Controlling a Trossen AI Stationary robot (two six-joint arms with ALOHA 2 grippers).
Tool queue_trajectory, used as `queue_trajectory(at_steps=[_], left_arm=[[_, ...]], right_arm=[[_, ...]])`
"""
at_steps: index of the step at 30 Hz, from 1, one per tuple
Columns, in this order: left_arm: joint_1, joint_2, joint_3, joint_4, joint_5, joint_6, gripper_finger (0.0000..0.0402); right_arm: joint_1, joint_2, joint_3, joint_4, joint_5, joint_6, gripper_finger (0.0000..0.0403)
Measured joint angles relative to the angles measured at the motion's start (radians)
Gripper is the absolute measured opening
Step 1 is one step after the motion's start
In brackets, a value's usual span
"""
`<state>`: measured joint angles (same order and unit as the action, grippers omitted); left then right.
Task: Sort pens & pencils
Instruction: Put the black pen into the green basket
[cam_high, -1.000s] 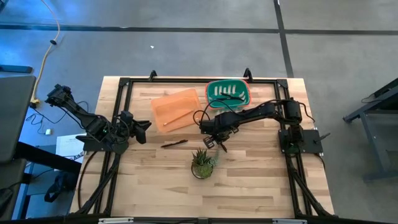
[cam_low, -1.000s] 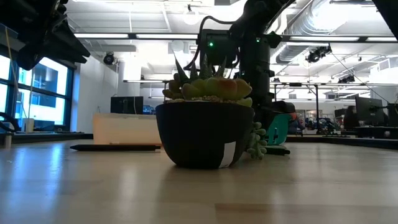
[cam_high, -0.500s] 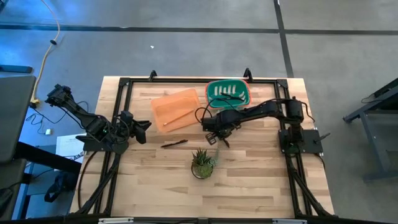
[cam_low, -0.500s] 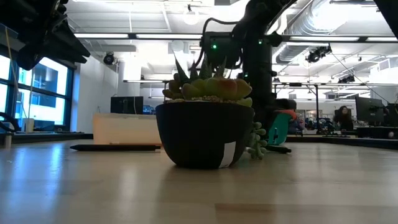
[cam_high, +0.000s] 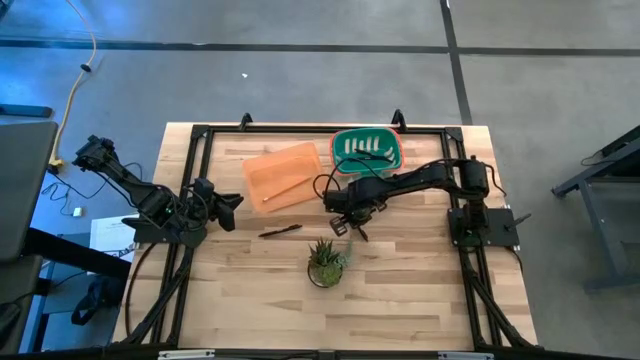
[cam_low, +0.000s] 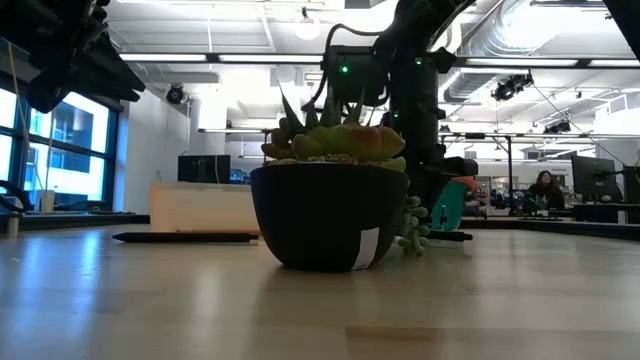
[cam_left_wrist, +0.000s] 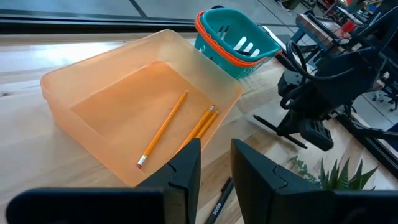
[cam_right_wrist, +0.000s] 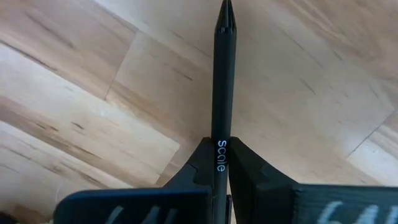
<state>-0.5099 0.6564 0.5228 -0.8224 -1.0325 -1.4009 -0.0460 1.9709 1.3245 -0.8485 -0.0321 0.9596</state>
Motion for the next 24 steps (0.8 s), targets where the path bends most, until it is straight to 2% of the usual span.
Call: queue_trajectory(at_steps=[8,24], left_arm=[[0.000,0.000,0.000,0.001,0.000,0.000,0.0076],[0.000,0.000,0.000,0.003,-0.006,0.000,0.0076]], right_arm=[[0.000,-0.010,0.000,0.004,-0.004,0.000,0.0000],[0.000,-0.126,0.002,0.002,0.040,0.003,0.0000]])
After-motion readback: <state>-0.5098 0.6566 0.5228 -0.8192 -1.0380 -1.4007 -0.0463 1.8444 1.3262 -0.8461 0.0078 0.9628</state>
